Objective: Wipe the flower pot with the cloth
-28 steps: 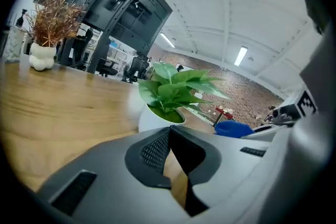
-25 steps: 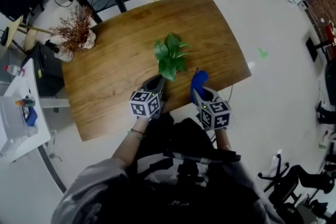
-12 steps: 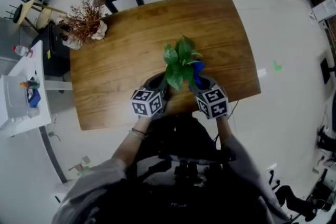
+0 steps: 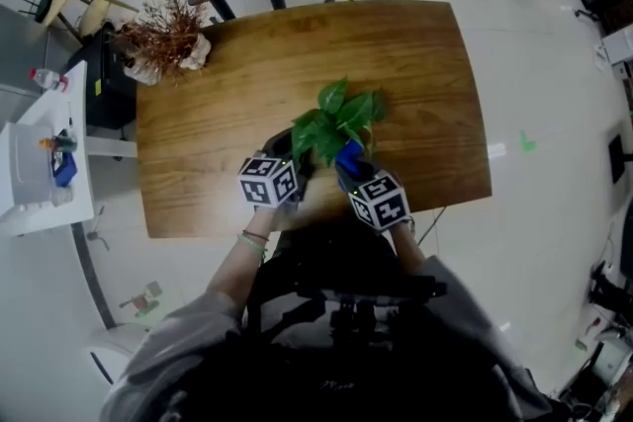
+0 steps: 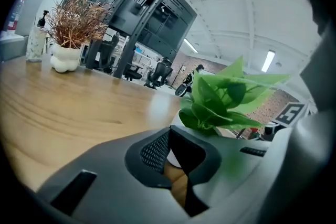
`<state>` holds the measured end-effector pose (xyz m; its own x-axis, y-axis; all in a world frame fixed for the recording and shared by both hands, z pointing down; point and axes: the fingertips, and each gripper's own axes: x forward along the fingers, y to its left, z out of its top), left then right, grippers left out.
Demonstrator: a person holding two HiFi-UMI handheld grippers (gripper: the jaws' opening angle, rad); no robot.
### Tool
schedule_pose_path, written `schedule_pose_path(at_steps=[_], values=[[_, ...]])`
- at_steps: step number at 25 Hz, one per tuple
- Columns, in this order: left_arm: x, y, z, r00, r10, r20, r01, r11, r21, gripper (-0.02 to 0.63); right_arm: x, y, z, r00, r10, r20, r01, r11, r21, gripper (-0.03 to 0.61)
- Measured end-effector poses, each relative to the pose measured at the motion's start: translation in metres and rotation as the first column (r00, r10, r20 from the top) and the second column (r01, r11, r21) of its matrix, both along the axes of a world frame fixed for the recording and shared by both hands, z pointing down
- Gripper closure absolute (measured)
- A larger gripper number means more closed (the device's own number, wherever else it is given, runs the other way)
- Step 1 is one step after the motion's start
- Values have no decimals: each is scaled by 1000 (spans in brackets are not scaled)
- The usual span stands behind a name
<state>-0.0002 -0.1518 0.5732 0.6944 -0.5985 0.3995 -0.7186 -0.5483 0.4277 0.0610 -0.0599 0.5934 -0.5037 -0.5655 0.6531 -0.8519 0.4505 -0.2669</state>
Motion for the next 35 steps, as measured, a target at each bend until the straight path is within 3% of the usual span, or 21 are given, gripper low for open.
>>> schedule_pose_path(at_steps=[4,7,10,13,19,27,35], values=[[-2,-1,0,1000,-25,-2,25,1000,-7,606,-3,2,6,1000,-15,9,16,1000,-25,523],[1,15,-1,999,-34,-19,34,999,-22,606,15,8,-2,999,36,35,-35,999,-24,523],[7,33,4,999,-29,-38,28,999,-42,606,43,8,-10,995,93,17,-94,995,17,523],[9,38,7,998,-26,-49,24,999,-49,606,56,-4,-25,996,87,-3,-86,992,90,523],[6,23,9,999,-22,-41,20,999,-37,606,36,-32,-41,999,-23,22,20,988,153,523],[-13,-7,5,999,-49,-10,49,999,-4,606,-1,-20,-14,996,-88,16,86,992,89,523],[-15,26,4,995,-89,-53,87,996,-37,606,-20,-19,7,993,-122,7,121,991,58,523]])
